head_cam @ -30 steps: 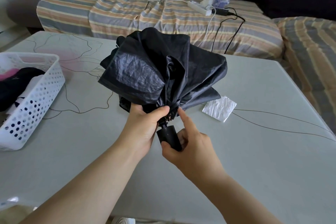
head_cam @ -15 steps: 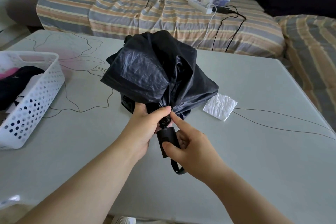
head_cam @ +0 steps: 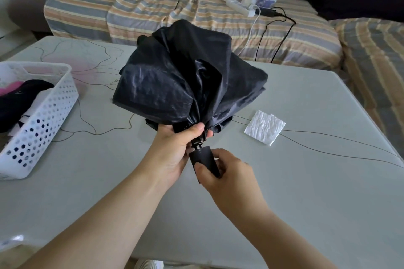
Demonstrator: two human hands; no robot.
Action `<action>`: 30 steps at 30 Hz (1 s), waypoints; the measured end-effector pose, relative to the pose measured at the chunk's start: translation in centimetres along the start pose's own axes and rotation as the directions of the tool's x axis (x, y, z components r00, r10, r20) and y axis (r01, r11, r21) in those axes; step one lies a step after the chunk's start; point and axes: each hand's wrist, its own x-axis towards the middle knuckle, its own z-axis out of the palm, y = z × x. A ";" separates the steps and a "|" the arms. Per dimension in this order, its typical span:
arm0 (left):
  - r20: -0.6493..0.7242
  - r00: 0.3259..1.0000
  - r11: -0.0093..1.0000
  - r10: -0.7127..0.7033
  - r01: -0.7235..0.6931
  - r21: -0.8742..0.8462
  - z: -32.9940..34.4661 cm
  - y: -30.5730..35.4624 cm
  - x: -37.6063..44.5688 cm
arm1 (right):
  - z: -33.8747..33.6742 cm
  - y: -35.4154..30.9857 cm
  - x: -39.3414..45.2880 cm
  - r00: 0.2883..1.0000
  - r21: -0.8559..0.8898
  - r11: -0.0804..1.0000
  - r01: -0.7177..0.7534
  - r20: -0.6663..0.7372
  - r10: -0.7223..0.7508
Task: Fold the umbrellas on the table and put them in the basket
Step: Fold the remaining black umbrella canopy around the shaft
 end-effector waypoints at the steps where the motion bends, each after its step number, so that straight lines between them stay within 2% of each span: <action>1: 0.000 1.000 1.000 -0.008 0.008 -0.023 0.0 0.1 0.0 | -0.1 -0.1 0.0 1.000 0.012 1.000 0.012 -0.016 -0.011; 7: 0.030 0.999 0.999 -0.015 0.016 -0.029 0.6 0.4 -0.7 | -0.9 -0.9 0.2 1.000 0.107 0.994 0.028 -0.013 -0.027; 12: 0.031 0.999 0.999 -0.025 0.026 -0.024 0.6 0.6 -0.8 | -0.9 -1.1 0.0 0.997 0.091 0.994 0.066 -0.051 -0.062; 19: 0.023 0.999 0.999 -0.034 0.034 -0.001 0.6 0.4 -0.7 | -0.8 -1.3 -0.4 0.976 -0.089 0.986 0.140 -0.157 -0.152; 30: 0.046 0.999 0.999 -0.026 0.024 0.049 0.9 0.7 -1.2 | -0.8 -1.4 -0.2 0.960 -0.276 0.944 0.181 -0.158 -0.230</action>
